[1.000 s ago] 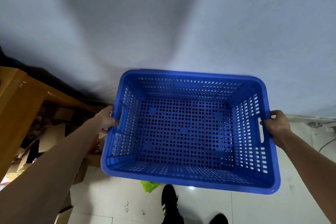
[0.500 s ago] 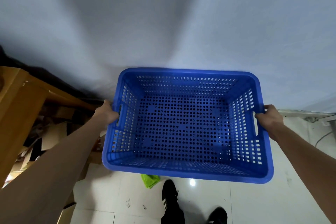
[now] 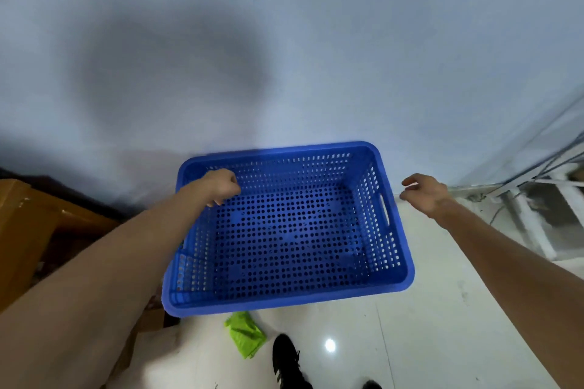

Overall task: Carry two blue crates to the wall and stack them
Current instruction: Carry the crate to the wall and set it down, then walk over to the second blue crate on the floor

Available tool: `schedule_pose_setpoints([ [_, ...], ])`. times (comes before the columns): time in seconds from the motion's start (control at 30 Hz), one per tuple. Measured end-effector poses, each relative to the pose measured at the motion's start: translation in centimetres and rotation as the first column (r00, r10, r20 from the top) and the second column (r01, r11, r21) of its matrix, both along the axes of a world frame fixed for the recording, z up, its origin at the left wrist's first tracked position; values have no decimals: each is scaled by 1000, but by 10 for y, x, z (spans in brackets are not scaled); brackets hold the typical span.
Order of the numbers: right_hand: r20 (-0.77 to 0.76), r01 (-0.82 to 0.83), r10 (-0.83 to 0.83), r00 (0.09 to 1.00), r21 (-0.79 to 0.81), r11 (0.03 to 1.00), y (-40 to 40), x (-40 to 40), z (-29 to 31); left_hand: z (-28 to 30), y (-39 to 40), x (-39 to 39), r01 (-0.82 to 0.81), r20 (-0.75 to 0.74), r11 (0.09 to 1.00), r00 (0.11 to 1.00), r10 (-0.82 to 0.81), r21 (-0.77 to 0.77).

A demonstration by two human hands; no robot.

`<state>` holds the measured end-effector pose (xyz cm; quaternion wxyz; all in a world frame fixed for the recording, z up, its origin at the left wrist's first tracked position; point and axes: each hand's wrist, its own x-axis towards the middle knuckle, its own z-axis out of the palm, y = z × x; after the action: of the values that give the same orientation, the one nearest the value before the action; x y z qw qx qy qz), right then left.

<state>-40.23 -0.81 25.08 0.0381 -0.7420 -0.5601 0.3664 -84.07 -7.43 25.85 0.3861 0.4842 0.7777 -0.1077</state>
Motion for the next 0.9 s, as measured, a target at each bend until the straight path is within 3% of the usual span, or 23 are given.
schedule_pose_setpoints([
  [0.23,-17,104,-103,995,99,990,-41,93,61,66,26,98,67,51,996,996,-70,67],
  [0.53,1,212,-218,976,214,953,-150,248,131,137,2,260,275,25,938,958,-286,213],
  [0.9,2,530,-549,836,259,808,-315,443,175,183,-55,558,563,159,781,774,-613,270],
])
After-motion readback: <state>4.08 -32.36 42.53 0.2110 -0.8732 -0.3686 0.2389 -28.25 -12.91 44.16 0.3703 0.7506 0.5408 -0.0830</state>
